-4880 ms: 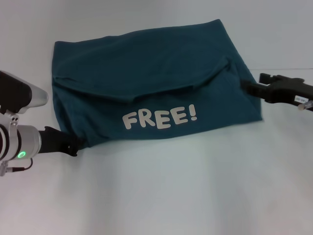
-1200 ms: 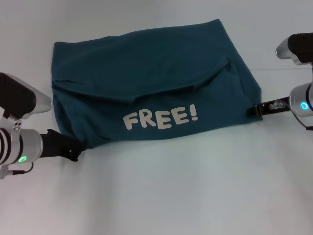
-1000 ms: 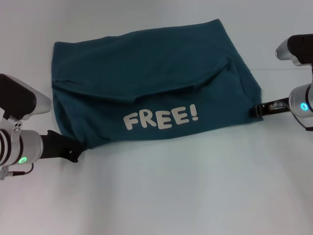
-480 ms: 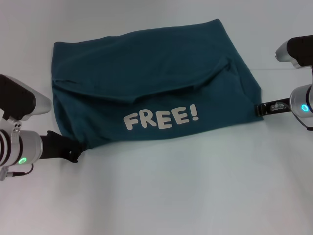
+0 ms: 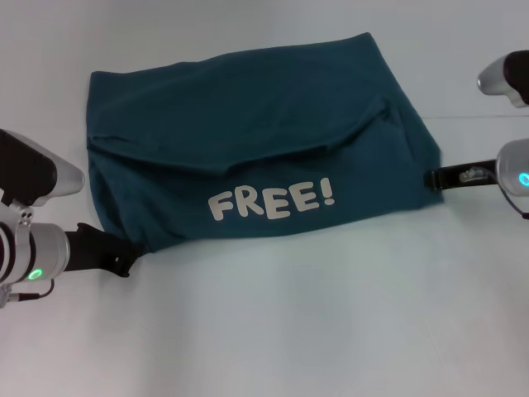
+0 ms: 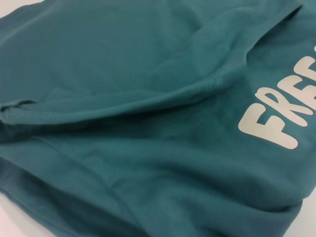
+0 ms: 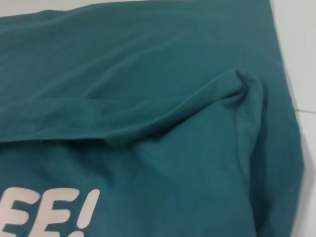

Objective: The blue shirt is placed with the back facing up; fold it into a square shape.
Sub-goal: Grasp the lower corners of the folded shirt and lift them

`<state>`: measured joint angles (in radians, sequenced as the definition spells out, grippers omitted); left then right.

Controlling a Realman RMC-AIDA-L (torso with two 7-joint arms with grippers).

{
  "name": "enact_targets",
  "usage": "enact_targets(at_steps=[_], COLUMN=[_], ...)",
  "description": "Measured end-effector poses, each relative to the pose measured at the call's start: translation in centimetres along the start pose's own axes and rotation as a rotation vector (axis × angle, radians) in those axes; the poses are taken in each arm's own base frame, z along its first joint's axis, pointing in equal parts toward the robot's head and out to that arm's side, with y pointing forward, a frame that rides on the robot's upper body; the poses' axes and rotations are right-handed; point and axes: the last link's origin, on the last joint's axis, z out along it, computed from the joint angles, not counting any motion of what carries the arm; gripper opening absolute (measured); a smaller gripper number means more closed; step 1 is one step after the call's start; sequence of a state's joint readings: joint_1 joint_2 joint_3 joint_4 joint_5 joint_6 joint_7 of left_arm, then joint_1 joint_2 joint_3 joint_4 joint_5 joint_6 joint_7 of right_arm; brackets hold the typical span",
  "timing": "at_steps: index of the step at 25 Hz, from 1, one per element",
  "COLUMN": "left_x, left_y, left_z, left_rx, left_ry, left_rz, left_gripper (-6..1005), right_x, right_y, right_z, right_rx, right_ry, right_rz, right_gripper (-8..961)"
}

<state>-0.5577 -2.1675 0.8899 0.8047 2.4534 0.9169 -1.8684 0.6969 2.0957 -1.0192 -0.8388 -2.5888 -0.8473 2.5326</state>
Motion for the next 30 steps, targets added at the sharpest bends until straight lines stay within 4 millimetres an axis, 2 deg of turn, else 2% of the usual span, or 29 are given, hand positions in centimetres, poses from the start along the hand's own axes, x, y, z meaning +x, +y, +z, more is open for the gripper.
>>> enact_targets(at_steps=[11, 18, 23, 27, 30], left_x=[-0.4, -0.5, -0.6, -1.1, -1.5], left_y=[0.3, 0.3, 0.1, 0.0, -0.3], left_z=[-0.5, -0.6, -0.6, -0.8, -1.2], left_rx=[-0.041, -0.035, -0.029, -0.024, -0.013], left_ry=[-0.008, -0.008, -0.009, -0.012, -0.011], left_rz=[-0.009, -0.005, -0.005, -0.012, -0.021], left_gripper=[50, 50, 51, 51, 51], right_x=[1.9, 0.6, -0.4, -0.7, -0.9], right_y=[-0.2, -0.8, 0.0, 0.3, 0.4], right_z=[-1.2, -1.7, -0.2, 1.1, 1.3], right_rx=[0.002, -0.001, 0.026, 0.042, 0.048], right_ry=[-0.02, -0.074, -0.046, -0.008, -0.009], right_rz=[0.022, 0.041, -0.03, -0.045, -0.047], right_gripper=[31, 38, 42, 193, 329])
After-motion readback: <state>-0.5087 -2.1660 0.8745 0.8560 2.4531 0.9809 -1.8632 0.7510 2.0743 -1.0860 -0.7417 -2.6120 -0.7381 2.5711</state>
